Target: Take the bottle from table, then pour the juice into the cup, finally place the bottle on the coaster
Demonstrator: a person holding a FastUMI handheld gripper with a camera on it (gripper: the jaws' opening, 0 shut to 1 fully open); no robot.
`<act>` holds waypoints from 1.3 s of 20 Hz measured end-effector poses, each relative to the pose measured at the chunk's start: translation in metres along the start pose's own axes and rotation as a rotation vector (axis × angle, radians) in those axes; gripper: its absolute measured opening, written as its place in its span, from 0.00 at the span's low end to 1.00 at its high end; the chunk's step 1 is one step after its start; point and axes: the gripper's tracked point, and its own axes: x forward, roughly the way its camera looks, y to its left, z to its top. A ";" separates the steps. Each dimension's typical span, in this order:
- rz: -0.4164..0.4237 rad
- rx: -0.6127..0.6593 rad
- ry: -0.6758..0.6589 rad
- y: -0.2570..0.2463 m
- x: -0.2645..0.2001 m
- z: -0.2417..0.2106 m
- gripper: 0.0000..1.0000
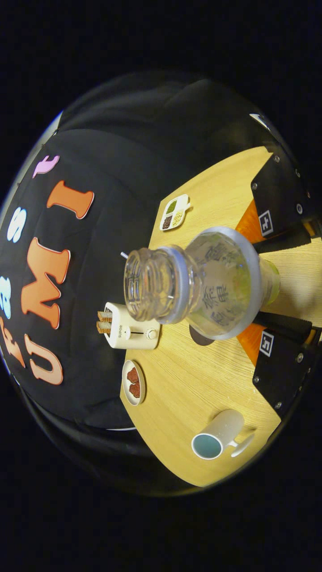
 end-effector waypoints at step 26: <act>-0.062 -0.699 -0.148 0.119 0.003 0.058 0.62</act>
